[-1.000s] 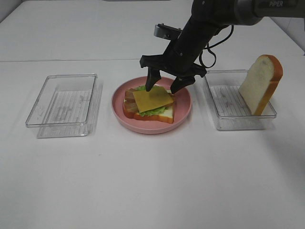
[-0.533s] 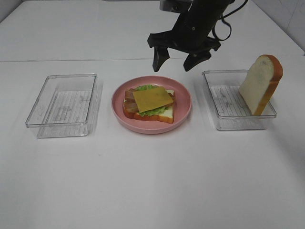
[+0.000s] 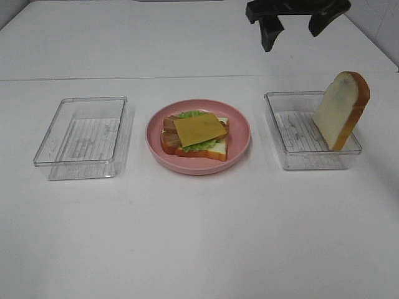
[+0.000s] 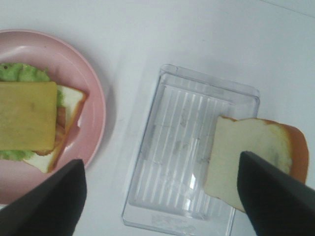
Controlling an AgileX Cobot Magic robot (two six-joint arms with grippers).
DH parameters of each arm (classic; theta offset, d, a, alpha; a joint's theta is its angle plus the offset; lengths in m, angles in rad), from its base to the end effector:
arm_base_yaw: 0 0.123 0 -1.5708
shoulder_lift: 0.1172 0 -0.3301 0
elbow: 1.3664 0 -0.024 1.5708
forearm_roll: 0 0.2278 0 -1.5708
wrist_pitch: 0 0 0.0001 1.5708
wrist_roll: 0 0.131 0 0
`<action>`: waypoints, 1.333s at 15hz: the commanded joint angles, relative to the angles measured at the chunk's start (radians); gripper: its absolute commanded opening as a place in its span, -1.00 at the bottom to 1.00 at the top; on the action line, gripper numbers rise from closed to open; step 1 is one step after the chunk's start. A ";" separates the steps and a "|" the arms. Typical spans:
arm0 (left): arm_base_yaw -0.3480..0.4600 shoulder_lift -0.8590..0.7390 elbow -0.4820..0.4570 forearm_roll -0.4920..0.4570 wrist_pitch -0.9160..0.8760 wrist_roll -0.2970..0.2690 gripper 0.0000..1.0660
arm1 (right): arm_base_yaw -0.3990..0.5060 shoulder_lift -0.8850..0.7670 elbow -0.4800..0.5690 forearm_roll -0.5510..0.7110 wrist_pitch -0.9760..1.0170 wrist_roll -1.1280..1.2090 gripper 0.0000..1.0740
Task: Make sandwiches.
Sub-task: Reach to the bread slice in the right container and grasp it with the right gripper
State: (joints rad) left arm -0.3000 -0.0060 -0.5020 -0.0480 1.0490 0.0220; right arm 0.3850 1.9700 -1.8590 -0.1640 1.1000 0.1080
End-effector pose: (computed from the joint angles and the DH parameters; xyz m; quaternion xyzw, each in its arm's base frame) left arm -0.0353 0.0052 0.2498 0.1368 0.8367 -0.0972 0.5213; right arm 0.4222 0.1505 0.3120 -0.1540 0.9598 -0.0231 0.2336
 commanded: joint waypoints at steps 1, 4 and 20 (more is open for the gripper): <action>-0.002 -0.020 0.002 -0.006 -0.009 0.003 0.37 | -0.068 -0.019 0.001 -0.014 0.078 0.014 0.47; -0.002 -0.020 0.002 -0.006 -0.009 0.003 0.37 | -0.182 -0.019 0.001 -0.006 0.151 0.004 0.47; -0.002 -0.020 0.002 -0.006 -0.009 0.003 0.37 | -0.386 0.186 0.001 0.268 0.142 -0.170 0.21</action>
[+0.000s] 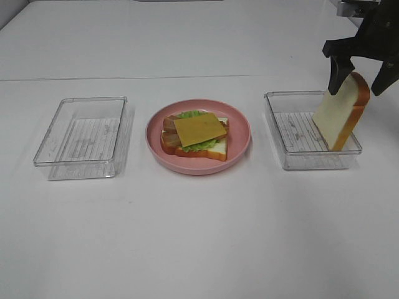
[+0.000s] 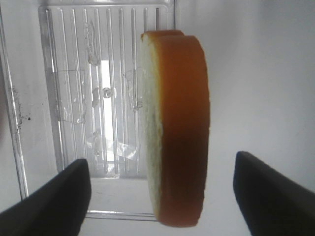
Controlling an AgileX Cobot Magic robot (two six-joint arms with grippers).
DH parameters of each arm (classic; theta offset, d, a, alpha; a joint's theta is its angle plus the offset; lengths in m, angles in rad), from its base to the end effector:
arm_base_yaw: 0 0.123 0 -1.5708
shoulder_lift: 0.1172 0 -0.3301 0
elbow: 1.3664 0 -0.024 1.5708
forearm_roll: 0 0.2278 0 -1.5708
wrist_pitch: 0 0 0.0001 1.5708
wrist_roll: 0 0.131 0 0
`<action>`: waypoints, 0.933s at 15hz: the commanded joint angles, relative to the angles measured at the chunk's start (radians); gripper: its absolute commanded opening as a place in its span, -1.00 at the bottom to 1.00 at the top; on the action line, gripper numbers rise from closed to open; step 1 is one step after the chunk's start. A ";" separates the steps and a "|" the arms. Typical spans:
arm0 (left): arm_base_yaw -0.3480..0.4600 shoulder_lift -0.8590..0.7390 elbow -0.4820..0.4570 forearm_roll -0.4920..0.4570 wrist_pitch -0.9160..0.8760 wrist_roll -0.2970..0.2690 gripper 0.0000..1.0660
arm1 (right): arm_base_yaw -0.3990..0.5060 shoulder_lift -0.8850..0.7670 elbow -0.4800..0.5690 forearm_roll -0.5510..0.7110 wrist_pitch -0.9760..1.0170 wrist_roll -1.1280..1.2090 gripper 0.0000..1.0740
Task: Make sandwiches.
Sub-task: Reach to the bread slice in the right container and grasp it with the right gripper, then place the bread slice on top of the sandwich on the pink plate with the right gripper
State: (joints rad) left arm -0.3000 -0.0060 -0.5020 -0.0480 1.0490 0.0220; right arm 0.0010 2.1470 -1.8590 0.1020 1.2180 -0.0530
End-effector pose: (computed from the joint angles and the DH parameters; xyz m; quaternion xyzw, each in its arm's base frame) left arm -0.0353 0.0052 0.2498 0.1368 0.8367 -0.0972 0.5213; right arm 0.4588 0.0130 0.2261 -0.0130 0.9958 0.0470 0.0771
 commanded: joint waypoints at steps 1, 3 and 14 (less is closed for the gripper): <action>-0.002 -0.020 0.002 -0.006 -0.009 0.003 0.37 | -0.002 0.014 0.001 0.002 0.025 -0.009 -0.01; -0.002 -0.020 0.002 -0.006 -0.009 0.003 0.37 | -0.002 0.014 0.001 0.002 0.025 -0.009 -0.59; -0.002 -0.020 0.002 -0.006 -0.009 0.003 0.37 | -0.001 -0.142 0.001 0.229 0.049 -0.044 -1.00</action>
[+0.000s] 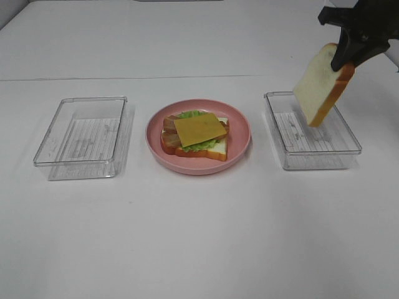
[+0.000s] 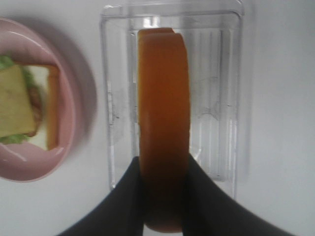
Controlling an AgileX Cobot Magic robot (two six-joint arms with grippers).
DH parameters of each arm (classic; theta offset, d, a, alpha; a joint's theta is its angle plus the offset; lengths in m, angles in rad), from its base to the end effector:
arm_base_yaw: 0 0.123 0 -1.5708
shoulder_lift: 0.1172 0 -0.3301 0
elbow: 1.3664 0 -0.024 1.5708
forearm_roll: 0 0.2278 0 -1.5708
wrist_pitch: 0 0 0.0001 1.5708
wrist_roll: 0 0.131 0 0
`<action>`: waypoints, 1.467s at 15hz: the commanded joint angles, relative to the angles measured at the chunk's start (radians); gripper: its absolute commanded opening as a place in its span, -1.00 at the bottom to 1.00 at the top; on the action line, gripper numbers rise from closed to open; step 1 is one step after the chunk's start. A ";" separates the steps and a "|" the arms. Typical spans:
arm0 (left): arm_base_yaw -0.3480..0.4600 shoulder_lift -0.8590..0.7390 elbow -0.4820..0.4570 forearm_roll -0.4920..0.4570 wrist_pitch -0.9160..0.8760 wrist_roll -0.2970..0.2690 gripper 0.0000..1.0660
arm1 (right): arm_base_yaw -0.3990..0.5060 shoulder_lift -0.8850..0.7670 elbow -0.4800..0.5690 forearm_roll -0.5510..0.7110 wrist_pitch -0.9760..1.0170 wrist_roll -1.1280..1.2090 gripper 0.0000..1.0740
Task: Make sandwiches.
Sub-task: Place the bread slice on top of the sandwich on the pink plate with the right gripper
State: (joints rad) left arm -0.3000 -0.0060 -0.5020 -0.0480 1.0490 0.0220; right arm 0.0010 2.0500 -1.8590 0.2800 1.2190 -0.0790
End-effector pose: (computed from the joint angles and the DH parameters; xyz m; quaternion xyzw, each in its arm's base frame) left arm -0.0353 0.0052 0.2498 0.1368 0.8367 -0.0972 0.5213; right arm 0.4470 0.0344 0.2741 -0.0078 0.9831 0.1311 0.1277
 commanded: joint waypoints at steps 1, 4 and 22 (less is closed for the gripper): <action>-0.002 -0.020 0.002 -0.006 -0.009 0.003 0.37 | 0.001 -0.072 0.001 0.094 0.043 -0.023 -1.00; -0.002 -0.020 0.002 -0.006 -0.009 0.003 0.37 | 0.003 -0.092 0.006 0.305 0.047 -0.089 -1.00; -0.002 -0.020 0.002 -0.006 -0.009 0.003 0.37 | 0.222 0.184 0.190 0.756 -0.251 -0.172 -1.00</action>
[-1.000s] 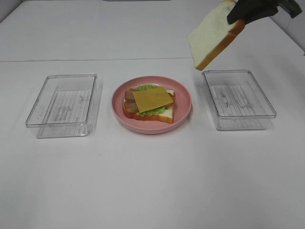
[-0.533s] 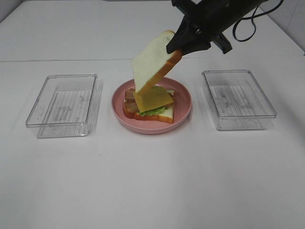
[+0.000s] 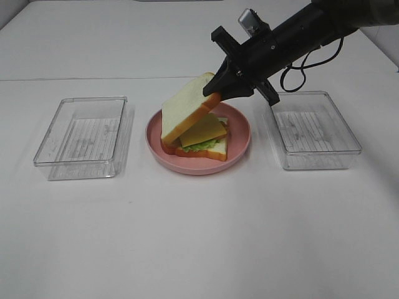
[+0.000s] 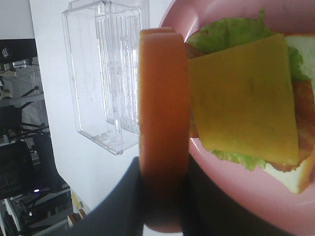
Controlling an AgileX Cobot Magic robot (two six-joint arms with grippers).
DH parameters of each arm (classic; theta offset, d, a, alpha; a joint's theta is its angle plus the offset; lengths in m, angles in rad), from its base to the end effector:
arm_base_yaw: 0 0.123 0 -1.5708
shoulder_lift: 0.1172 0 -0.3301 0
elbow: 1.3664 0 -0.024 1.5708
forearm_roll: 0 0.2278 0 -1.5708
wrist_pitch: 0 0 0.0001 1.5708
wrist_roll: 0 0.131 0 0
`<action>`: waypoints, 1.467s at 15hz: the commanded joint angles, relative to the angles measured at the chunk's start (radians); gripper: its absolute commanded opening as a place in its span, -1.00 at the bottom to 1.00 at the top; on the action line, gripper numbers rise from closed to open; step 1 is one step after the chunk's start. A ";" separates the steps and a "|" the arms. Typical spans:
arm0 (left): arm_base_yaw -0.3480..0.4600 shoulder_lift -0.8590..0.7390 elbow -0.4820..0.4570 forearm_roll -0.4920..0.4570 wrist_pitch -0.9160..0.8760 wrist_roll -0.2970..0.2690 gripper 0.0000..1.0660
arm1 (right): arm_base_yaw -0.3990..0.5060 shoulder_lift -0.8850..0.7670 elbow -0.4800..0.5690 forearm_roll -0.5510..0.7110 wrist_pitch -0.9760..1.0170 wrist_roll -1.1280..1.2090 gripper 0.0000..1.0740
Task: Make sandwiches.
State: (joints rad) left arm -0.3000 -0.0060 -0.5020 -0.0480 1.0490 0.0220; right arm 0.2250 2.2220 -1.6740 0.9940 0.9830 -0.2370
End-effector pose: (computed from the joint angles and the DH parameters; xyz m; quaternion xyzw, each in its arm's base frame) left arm -0.0353 0.0052 0.2498 0.1368 0.8367 -0.0972 0.5213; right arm 0.4501 0.1968 0.1950 0.0315 0.9086 0.4124 0.0583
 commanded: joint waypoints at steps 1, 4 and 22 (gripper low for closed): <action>-0.002 -0.020 0.002 -0.006 -0.009 0.003 0.37 | -0.002 0.038 0.005 0.052 -0.023 -0.014 -1.00; -0.002 -0.020 0.002 -0.006 -0.009 0.003 0.37 | -0.002 0.069 0.005 0.049 -0.024 -0.013 -1.00; -0.002 -0.020 0.002 -0.006 -0.009 0.003 0.37 | -0.002 -0.295 0.004 -0.699 0.208 0.213 0.49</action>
State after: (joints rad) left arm -0.3000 -0.0060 -0.5020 -0.0480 1.0490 0.0220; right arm 0.2240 1.9440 -1.6740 0.3140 1.1720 -0.0250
